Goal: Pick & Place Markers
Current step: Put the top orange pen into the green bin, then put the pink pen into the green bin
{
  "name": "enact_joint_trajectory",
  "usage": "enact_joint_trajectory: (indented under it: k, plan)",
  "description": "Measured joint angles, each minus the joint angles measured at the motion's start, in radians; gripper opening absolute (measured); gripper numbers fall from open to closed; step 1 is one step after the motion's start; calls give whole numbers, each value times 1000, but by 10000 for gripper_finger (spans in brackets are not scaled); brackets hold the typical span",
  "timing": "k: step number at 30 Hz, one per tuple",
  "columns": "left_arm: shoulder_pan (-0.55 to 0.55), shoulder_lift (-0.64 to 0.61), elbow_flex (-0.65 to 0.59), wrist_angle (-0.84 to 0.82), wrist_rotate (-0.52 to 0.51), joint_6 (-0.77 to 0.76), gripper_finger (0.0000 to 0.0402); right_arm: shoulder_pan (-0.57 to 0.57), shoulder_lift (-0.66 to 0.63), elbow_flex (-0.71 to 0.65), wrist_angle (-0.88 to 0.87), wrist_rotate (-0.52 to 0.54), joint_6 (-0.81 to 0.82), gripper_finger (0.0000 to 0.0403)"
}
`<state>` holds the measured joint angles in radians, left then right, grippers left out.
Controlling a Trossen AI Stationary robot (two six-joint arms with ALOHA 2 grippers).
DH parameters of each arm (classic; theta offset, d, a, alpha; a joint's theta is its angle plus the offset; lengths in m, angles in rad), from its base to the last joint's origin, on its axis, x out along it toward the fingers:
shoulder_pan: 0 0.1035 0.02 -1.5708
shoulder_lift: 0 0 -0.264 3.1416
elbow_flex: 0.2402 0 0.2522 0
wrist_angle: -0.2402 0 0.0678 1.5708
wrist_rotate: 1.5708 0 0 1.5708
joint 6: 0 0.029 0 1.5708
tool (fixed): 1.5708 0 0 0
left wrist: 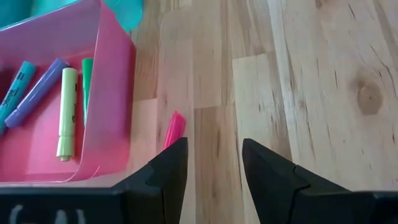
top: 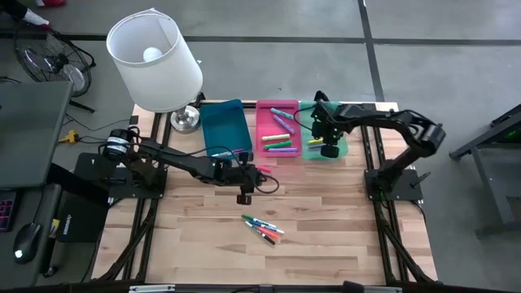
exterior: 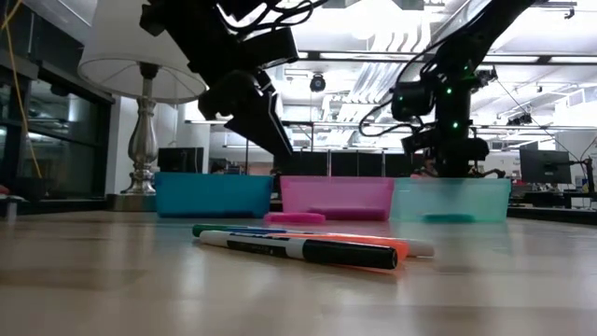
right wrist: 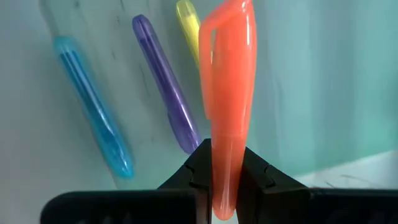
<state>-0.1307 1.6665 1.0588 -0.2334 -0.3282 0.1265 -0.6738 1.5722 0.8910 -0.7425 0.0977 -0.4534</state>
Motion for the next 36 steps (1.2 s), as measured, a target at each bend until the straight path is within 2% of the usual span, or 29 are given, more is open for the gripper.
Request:
enact_joint_trajectory:
  k: [5,12,21,30,36]
  plan:
    - [0,0,0,0,3,0,149,0,33,20,0,5,-4,25]
    - [0,17,-1,-6,4,-1,149,2,31,20,-9,26,-5,50]
    - [0,36,-2,0,3,-3,149,2,22,19,-62,10,-1,60]
    - [0,34,0,7,-4,8,149,6,-103,19,-38,-24,10,93]
    - [0,34,0,7,-1,8,149,6,-215,19,-43,-35,33,147]
